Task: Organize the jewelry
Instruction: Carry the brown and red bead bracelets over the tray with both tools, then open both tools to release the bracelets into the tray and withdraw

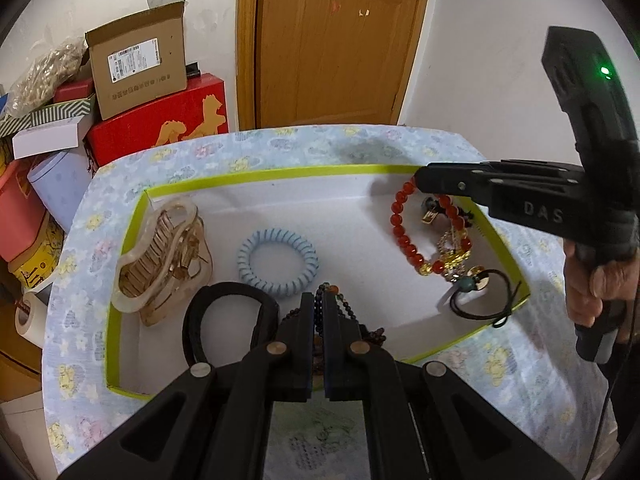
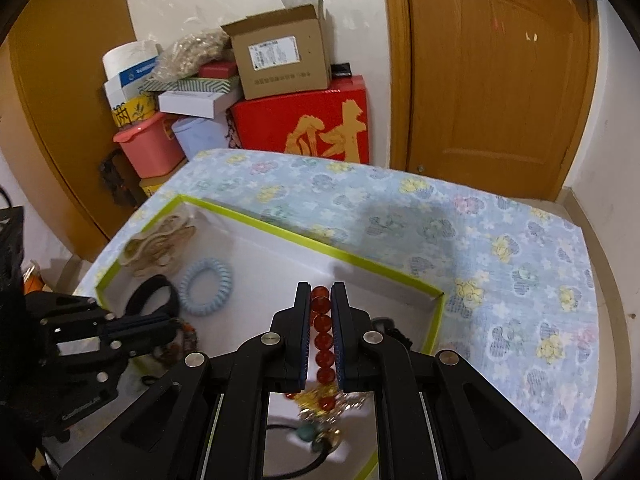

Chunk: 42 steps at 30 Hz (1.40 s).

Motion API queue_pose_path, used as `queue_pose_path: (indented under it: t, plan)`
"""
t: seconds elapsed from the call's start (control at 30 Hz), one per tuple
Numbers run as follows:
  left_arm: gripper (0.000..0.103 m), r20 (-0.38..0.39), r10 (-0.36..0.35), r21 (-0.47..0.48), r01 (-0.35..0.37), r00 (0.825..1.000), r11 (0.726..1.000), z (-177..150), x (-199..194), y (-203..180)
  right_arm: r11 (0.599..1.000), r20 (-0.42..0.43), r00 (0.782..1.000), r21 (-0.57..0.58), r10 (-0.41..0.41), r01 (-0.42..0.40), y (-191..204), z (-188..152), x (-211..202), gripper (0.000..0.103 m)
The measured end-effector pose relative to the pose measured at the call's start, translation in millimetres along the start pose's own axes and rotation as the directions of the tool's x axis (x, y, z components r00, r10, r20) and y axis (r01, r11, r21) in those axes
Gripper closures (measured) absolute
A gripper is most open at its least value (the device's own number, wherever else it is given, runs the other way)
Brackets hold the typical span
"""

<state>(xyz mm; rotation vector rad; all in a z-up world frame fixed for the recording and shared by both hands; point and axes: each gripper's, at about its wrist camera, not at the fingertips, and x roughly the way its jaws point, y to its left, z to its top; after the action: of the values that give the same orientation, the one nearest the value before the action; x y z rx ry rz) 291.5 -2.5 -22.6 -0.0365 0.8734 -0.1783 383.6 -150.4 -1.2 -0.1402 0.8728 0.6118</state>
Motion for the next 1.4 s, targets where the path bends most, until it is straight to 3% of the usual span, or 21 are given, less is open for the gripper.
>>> queue_pose_path:
  t: [0.27,0.33,0.4,0.6,0.73,1.0,1.4]
  plan:
    - [0.099,-0.009,0.002,-0.006,-0.002,1.0,1.0,-4,8,2,1.0,-0.047,0.999,0.031,0.005,-0.004,-12,1,19,0.092]
    - [0.099,-0.01,0.001,-0.007,-0.001,1.0,1.0,-3,8,2,0.999,-0.041,0.999,0.036,0.011,-0.009,-13,0,17,0.084]
    - [0.098,-0.01,0.004,-0.006,-0.005,1.0,1.0,-3,8,3,0.999,-0.031,0.999,0.037,0.01,-0.009,-12,0,12,0.077]
    - [0.097,0.003,0.008,0.001,-0.008,1.0,1.0,-5,-3,1,0.999,-0.006,1.0,0.044,-0.001,0.001,-9,-4,-8,0.077]
    - [0.09,0.019,0.008,-0.004,-0.007,1.0,1.0,-9,-18,2,0.999,0.013,1.0,0.035,-0.021,0.021,1,-14,-29,0.077]
    - [0.09,0.068,0.014,-0.016,-0.013,0.998,1.0,-26,-66,-4,0.999,0.049,0.998,0.041,-0.038,0.036,27,-48,-82,0.077]
    - [0.09,0.079,0.041,-0.057,-0.037,0.996,0.998,-87,-128,-21,0.999,0.071,0.997,0.045,-0.028,0.024,73,-126,-152,0.077]
